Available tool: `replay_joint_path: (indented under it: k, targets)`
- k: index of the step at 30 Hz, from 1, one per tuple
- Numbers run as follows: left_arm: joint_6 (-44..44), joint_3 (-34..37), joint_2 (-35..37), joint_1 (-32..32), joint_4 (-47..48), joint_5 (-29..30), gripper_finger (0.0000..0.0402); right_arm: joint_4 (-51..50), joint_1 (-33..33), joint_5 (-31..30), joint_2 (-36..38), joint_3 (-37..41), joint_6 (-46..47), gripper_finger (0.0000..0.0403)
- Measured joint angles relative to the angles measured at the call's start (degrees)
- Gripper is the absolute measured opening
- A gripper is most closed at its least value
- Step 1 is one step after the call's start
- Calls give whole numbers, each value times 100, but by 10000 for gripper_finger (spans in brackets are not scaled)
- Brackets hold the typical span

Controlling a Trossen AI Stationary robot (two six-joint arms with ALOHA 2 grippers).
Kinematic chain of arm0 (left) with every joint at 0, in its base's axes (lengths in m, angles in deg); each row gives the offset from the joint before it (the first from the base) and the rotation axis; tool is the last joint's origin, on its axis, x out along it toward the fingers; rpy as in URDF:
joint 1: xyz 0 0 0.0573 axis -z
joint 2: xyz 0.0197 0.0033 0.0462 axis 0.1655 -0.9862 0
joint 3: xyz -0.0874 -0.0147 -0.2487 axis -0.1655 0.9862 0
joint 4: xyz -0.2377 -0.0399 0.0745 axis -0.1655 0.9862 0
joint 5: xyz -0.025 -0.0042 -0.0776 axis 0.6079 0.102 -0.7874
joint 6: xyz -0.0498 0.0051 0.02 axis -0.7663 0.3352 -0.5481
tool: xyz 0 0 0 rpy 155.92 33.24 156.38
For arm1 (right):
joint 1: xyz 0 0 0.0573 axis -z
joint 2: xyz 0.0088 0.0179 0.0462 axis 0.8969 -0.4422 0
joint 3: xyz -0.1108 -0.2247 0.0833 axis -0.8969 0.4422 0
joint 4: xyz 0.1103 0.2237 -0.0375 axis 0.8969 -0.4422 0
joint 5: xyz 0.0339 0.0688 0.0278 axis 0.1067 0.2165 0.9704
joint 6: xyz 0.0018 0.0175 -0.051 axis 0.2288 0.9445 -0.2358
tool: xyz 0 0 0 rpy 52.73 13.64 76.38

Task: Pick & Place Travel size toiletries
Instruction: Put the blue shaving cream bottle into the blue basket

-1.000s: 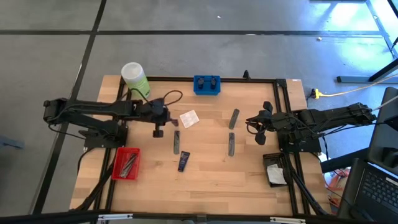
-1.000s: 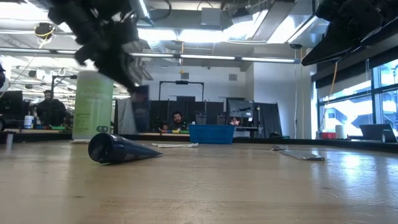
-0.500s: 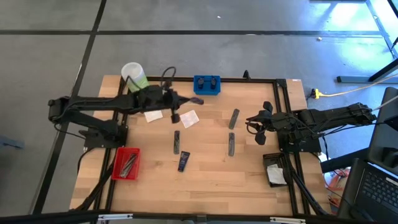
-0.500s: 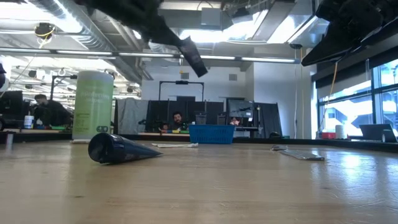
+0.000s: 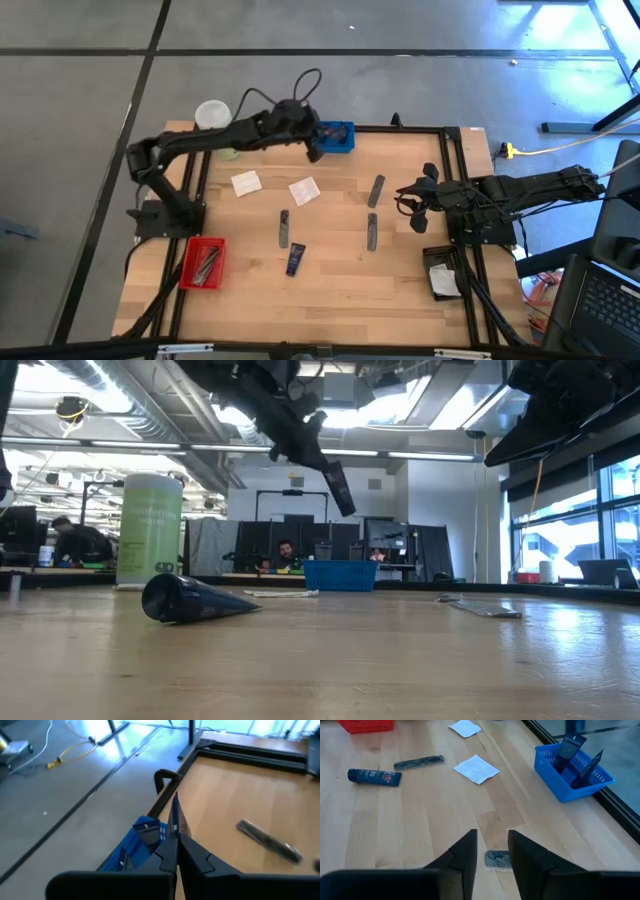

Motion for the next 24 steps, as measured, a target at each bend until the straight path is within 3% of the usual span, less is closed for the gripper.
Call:
replay_joint_path:
  k: [7,24]
  targets:
    - [-246,-269,-437,-194,24,-16,2,0,-1,0,0,0,0,126]
    - [-587,-274,-449,-203,78,131,2,0,0,0,0,0,2,140]
